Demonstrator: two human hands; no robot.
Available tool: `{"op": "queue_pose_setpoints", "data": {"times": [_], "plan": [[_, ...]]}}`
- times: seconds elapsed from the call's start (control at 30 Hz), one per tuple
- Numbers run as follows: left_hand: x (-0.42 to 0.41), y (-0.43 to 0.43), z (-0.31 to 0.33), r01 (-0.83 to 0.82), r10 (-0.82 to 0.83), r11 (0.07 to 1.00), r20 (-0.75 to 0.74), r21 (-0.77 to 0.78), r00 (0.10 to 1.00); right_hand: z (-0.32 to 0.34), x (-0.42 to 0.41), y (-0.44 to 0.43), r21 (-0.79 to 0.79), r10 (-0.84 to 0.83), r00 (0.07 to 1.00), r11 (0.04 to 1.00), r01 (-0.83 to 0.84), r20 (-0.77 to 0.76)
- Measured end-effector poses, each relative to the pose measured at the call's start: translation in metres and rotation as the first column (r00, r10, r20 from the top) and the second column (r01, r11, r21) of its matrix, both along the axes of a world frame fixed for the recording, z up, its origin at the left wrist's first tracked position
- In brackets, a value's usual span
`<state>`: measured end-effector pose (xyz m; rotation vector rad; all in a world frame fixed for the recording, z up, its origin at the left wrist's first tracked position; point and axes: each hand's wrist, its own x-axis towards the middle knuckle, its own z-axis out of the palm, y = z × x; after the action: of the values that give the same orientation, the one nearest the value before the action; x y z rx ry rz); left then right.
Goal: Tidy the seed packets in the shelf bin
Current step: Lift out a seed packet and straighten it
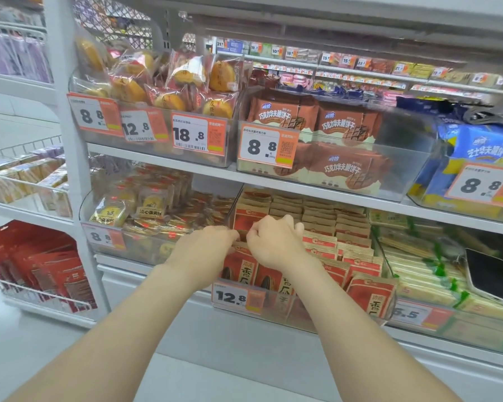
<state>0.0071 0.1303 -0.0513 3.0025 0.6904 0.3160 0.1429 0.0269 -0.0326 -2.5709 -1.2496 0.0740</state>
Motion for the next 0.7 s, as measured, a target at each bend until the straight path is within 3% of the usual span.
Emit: {"op": "queue_pose_setpoints", "data": {"times": [0.17, 0.33, 0.43, 0.5, 0.53, 0.7], "plan": [[-0.002, -0.001, 0.011, -0.015, 0.020, 0.998, -0.075, 0.065, 0.997, 0.008, 0.000, 0.002, -0.098, 0.003, 0.999, 0.995, -0.009, -0.054], [-0.008, -0.002, 0.011, 0.080, -0.079, 0.995, 0.015, -0.062, 0.997, 0.011, 0.002, -0.002, -0.127, 0.038, 0.991, 0.990, -0.054, -0.125], [-0.009, -0.002, 0.009, 0.085, -0.103, 0.987, -0.125, -0.140, 0.987, 0.010, 0.000, 0.000, 0.103, 0.018, 0.987, 0.995, -0.001, -0.160], [-0.008, -0.002, 0.011, 0.059, -0.082, 0.987, -0.156, -0.150, 0.984, 0.005, 0.003, 0.004, 0.319, -0.013, 0.995, 0.947, 0.043, -0.094], [-0.008, -0.002, 0.012, 0.049, -0.071, 0.988, -0.151, -0.146, 0.986, 0.002, 0.003, 0.006, 0.354, -0.009, 0.999, 0.935, 0.023, -0.039], [-0.007, -0.006, 0.016, 0.047, -0.071, 0.984, -0.136, -0.170, 0.988, 0.000, 0.008, 0.014, 0.123, 0.066, 0.997, 0.990, -0.070, 0.039]]}}
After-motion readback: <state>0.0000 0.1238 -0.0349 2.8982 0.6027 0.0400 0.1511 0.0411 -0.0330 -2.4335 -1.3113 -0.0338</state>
